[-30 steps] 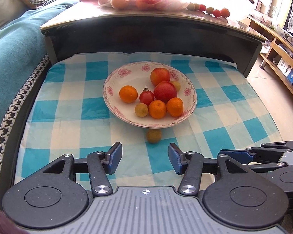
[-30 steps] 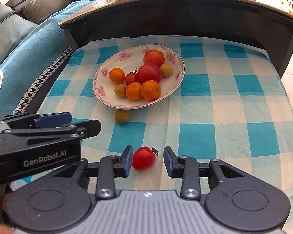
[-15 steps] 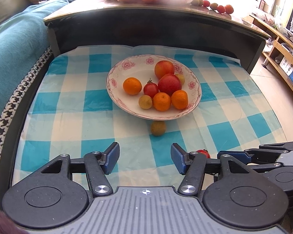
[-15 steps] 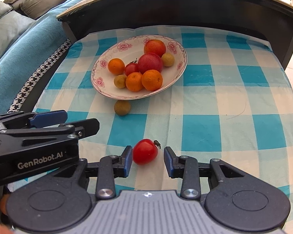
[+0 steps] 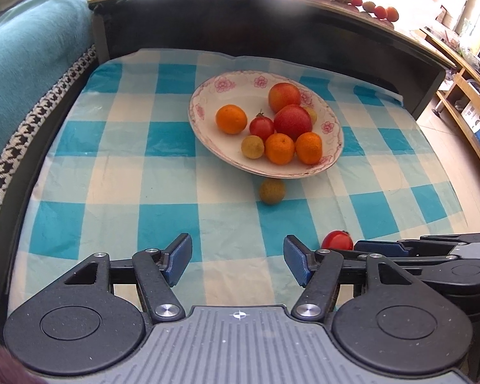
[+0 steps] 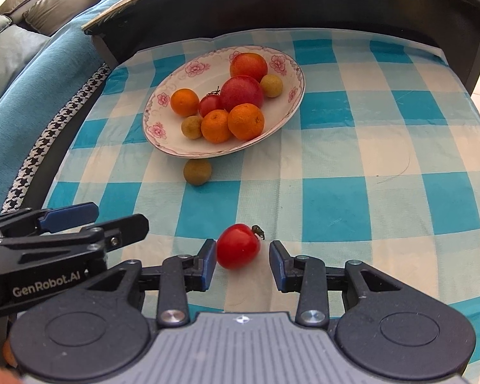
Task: Organize fruits
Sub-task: 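Grasp the red tomato with the right tool while the left tool moves toward the last longan, then grasp the last brown longan with the left tool while the right tool holds the tomato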
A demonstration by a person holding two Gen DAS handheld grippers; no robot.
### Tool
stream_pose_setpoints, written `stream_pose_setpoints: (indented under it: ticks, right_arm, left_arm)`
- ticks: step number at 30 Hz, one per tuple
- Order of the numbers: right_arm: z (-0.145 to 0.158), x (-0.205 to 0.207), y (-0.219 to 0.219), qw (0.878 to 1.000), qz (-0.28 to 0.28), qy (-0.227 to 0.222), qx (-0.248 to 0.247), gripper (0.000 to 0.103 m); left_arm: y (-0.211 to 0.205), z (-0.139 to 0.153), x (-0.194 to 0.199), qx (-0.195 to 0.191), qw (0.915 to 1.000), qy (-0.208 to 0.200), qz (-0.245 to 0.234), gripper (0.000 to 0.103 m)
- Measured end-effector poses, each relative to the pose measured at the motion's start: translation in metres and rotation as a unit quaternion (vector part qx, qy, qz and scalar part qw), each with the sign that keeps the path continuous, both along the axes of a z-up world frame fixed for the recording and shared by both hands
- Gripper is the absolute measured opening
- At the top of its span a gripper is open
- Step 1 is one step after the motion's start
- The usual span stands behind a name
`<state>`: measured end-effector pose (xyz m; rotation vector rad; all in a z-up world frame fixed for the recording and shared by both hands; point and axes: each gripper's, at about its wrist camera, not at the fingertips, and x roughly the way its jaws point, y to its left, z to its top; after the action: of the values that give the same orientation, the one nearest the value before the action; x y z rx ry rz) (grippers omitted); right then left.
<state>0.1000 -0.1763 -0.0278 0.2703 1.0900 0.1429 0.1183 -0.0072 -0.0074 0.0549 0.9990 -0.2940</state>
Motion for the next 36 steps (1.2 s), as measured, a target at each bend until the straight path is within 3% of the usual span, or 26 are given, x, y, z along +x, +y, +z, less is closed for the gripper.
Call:
stream_pose_setpoints:
  ticks: [8, 14, 20, 27, 32, 36]
  right_arm:
    - [-0.008, 0.009, 0.005, 1.0, 0.018, -0.019, -0.016, 0.035]
    - [-0.005, 0.004, -0.014, 1.0, 0.011, -0.021, -0.017, 0.034]
    - [-0.008, -0.012, -0.045, 1.0, -0.014, -0.015, -0.014, 0.034]
    - [-0.009, -0.016, -0.058, 1.0, -0.018, -0.013, 0.005, 0.034]
    - [-0.009, -0.012, -0.061, 1.0, -0.017, -0.013, 0.009, 0.034]
    - [-0.008, -0.009, -0.058, 1.0, -0.01, -0.01, -0.004, 0.034]
  left_arm:
    - [0.001, -0.007, 0.004, -0.008, 0.9999, 0.007, 0.007, 0.072]
    - [-0.006, -0.009, 0.015, -0.035, 0.9993, -0.013, 0.007, 0.071]
    - [-0.038, -0.026, 0.027, -0.019, 0.9991, -0.035, -0.012, 0.068]
    - [-0.052, -0.041, 0.044, -0.019, 0.9985, -0.049, 0.016, 0.064]
    - [-0.06, -0.04, 0.039, 0.019, 0.9983, -0.053, -0.013, 0.05]
    - [-0.058, -0.036, 0.047, 0.015, 0.9996, -0.025, -0.005, 0.034]
